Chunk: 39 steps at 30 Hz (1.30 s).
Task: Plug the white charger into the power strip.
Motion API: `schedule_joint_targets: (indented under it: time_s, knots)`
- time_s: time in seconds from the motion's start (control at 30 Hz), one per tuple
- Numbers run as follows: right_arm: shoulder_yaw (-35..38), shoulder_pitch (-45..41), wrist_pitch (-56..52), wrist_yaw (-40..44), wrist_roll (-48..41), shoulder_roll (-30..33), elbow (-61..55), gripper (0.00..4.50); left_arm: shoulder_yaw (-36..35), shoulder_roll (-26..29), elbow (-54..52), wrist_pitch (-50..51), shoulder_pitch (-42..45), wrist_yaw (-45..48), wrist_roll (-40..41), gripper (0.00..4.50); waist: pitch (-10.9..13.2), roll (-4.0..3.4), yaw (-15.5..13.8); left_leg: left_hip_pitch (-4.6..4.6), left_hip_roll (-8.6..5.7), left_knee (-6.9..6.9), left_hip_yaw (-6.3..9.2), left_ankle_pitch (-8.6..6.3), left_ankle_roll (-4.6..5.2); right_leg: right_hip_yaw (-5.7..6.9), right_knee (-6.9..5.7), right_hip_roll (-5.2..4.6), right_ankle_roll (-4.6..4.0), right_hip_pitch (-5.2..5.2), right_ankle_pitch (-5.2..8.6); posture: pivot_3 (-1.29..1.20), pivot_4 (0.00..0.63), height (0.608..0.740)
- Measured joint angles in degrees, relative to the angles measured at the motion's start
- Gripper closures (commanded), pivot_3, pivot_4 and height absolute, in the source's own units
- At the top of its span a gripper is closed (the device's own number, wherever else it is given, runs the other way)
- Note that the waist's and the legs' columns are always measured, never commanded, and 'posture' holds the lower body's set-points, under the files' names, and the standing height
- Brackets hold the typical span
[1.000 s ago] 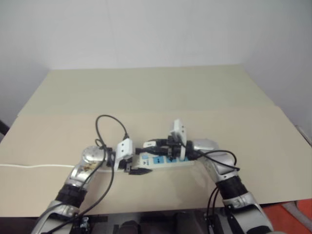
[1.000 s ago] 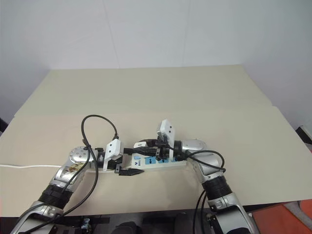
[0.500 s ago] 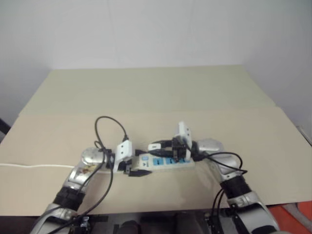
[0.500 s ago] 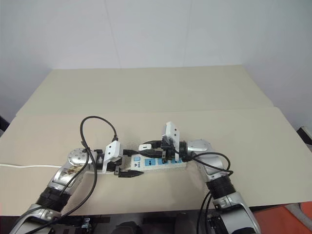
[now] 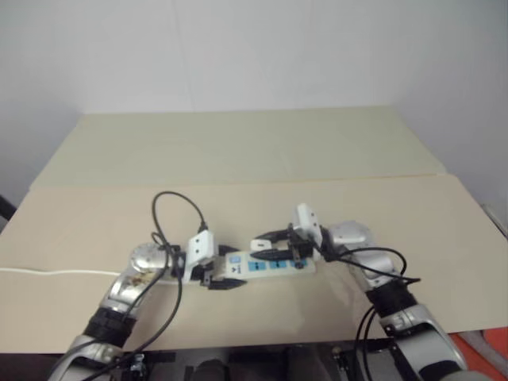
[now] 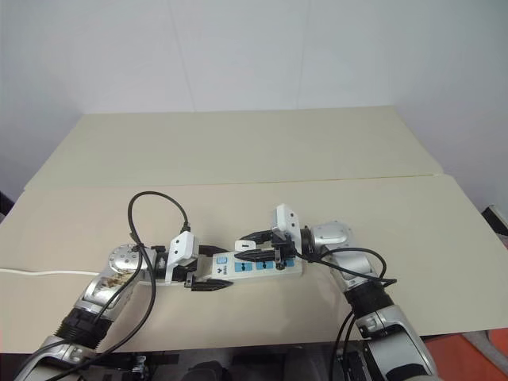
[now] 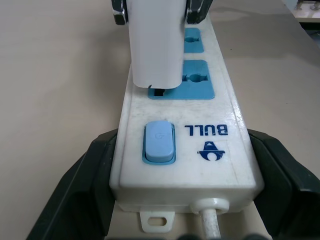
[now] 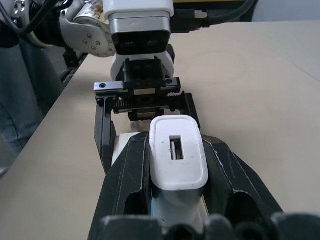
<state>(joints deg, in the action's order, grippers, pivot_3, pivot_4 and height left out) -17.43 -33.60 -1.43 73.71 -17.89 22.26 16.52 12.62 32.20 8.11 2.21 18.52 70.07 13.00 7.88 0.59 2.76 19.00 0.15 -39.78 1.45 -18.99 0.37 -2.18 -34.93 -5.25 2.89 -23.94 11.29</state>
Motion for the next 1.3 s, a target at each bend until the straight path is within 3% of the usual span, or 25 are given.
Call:
schedule_joint_targets:
  time_s: [0.37, 0.8, 1.1, 1.3]
  knots:
    - [-1.3, -1.4, 0.5, -0.8, 3.3, -3.8, 4.7, 3.30, -0.3, 1.2, 0.7, 0.0, -0.9, -0.6, 0.0, 1.21, -0.2, 0.29, 0.4, -1.47, 0.31, 0.81, -0.05, -0.03, 0.04, -0.06, 0.00, 0.30, -0.66, 1.00, 0.46, 0.00, 0.150, 0.740]
    - [-1.0, -1.3, 2.3, 0.0, 3.1, -3.4, 5.5, 3.30, -0.1, 1.2, 0.2, -0.1, -1.4, -1.1, 0.0, 1.21, -0.2, 0.36, -0.3, -1.68, 0.70, 0.89, 0.00, -0.04, 0.05, -0.05, 0.01, 0.73, -0.87, 1.19, 0.56, 0.00, 0.150, 0.740]
    - [-1.0, -0.3, -2.0, -0.6, 4.4, -1.3, 4.5, 0.41, -0.2, 1.5, 1.4, -0.9, -0.7, -0.5, 0.2, 1.21, -0.2, 0.42, -0.4, -1.59, 0.72, 0.90, 0.01, -0.04, 0.05, -0.06, -0.04, 0.78, -0.91, 1.07, 0.57, 0.00, 0.150, 0.740]
    - [-0.5, 0.3, -5.1, -1.4, 4.6, -1.1, 2.1, 0.41, -0.1, 1.2, 2.5, -1.5, 0.1, 0.2, 0.2, 1.21, -0.2, 0.42, -0.4, -1.48, 0.73, 0.91, 0.02, -0.04, 0.05, -0.05, -0.04, 0.79, -0.93, 0.95, 0.57, 0.00, 0.150, 0.740]
